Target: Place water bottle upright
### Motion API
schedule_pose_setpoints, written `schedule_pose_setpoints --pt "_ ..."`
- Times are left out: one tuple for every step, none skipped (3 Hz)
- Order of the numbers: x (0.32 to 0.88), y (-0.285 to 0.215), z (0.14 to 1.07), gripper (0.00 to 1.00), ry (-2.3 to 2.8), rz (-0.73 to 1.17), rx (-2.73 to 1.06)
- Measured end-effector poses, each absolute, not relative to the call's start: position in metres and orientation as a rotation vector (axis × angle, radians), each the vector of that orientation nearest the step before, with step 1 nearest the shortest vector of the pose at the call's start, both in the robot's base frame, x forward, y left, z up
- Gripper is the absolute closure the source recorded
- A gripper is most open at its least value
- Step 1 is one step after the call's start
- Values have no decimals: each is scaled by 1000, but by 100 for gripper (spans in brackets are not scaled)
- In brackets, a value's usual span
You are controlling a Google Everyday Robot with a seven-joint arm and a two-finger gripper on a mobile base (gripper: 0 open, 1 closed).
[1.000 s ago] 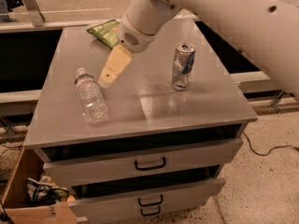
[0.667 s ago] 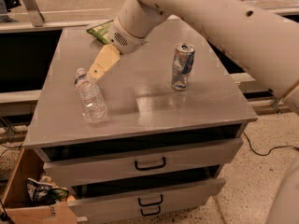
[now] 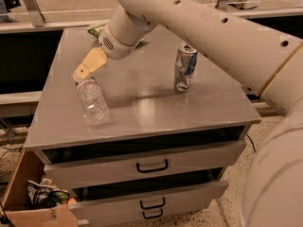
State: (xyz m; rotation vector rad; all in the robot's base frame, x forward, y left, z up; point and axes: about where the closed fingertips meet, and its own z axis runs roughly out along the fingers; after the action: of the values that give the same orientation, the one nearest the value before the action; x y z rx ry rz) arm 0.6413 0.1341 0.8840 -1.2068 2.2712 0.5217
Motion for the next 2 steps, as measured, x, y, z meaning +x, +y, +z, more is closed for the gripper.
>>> schedule_pose_setpoints --pt "643 145 879 0 2348 513 -1143" --pt "640 154 873 0 2436 472 -1103"
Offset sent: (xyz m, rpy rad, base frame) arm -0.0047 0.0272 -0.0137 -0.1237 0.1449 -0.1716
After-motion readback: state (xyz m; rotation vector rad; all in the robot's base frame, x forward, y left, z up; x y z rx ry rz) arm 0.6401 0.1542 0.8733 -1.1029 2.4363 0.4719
